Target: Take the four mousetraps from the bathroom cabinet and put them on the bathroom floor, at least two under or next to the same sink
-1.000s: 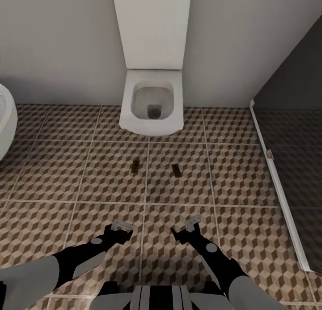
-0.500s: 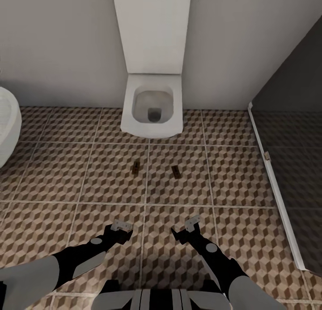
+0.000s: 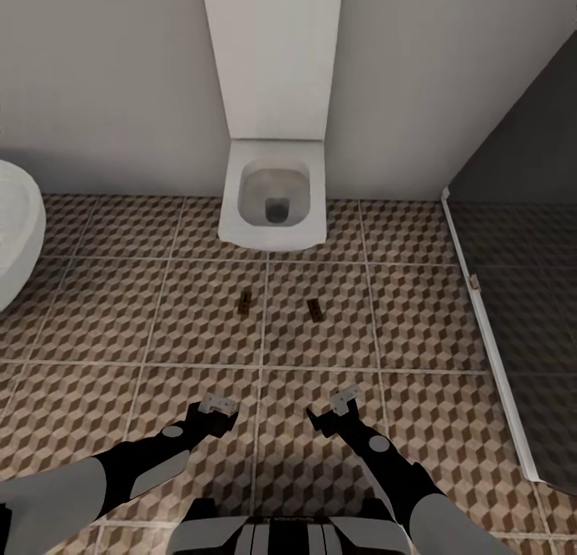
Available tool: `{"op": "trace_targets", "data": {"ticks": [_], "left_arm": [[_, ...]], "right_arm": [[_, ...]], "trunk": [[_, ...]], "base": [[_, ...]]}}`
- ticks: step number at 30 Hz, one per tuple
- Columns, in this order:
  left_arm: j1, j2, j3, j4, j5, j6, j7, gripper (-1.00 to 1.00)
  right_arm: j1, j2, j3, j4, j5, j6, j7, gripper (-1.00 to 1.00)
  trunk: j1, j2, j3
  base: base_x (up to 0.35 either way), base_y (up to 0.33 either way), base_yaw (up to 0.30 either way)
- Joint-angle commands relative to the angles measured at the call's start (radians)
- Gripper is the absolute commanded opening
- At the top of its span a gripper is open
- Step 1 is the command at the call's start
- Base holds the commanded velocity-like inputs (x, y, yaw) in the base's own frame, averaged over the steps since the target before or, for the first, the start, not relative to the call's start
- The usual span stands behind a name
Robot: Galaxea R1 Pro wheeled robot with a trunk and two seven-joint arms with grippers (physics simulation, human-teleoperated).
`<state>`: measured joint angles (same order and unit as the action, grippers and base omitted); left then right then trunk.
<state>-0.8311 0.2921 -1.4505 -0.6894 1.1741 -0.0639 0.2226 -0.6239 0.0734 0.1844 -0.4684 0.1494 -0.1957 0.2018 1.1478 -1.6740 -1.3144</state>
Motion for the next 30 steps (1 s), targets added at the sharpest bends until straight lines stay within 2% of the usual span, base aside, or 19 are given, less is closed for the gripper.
{"op": "trace_targets", "data": {"ticks": [1,30], "left_arm": [[-0.002,0.001,-0.008,-0.002,0.01,-0.007,0.007,1.0],[-0.002,-0.001,-0.008,-0.002,0.01,-0.007,0.008,1.0]], "right_arm": [[0.0,0.0,-0.002,0.001,0.01,-0.004,0.001,1.0],[0.0,0.0,-0.002,0.001,0.01,-0.004,0.001,1.0]], "trunk": [[-0.004,0.007,0.003],[-0.115,0.21,0.094]], "base": [[0.0,0.0,0.0],[0.0,0.0,0.0]]}}
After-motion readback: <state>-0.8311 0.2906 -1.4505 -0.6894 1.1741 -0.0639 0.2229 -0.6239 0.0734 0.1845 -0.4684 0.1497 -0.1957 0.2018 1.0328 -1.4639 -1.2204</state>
